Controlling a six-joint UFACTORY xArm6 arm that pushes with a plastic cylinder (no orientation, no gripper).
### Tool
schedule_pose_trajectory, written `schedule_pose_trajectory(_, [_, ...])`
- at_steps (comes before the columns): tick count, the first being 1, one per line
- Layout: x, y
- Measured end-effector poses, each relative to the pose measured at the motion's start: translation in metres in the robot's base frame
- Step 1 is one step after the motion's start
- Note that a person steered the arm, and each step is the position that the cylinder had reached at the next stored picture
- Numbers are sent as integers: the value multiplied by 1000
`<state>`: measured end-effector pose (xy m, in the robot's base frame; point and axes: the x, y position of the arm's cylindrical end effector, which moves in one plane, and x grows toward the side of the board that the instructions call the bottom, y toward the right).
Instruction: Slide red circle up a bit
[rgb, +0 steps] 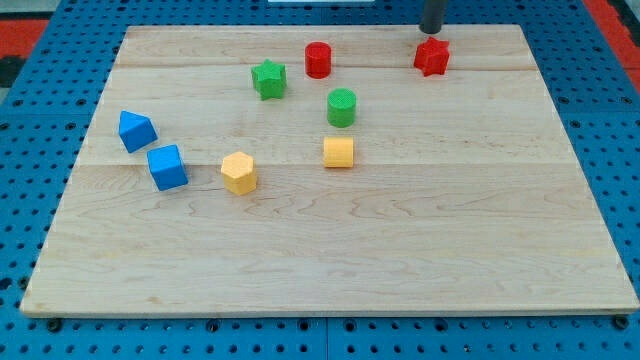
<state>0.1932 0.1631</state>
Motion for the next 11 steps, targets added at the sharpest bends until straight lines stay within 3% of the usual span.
schedule_pose_trajectory(1, [33,91])
schedule_pose_trajectory(2, [109,143])
schedule_pose_trajectory(3, [175,126])
schedule_pose_trajectory(4, [188,114])
schedule_pose_trajectory(5, [188,108])
schedule_pose_trajectory(6, [175,48])
schedule_pose_trajectory(7, [130,30])
schedule_pose_trajectory(9, [124,-129])
schedule_pose_trajectory(10, [121,-168])
schedule_pose_trajectory(11, [81,-169])
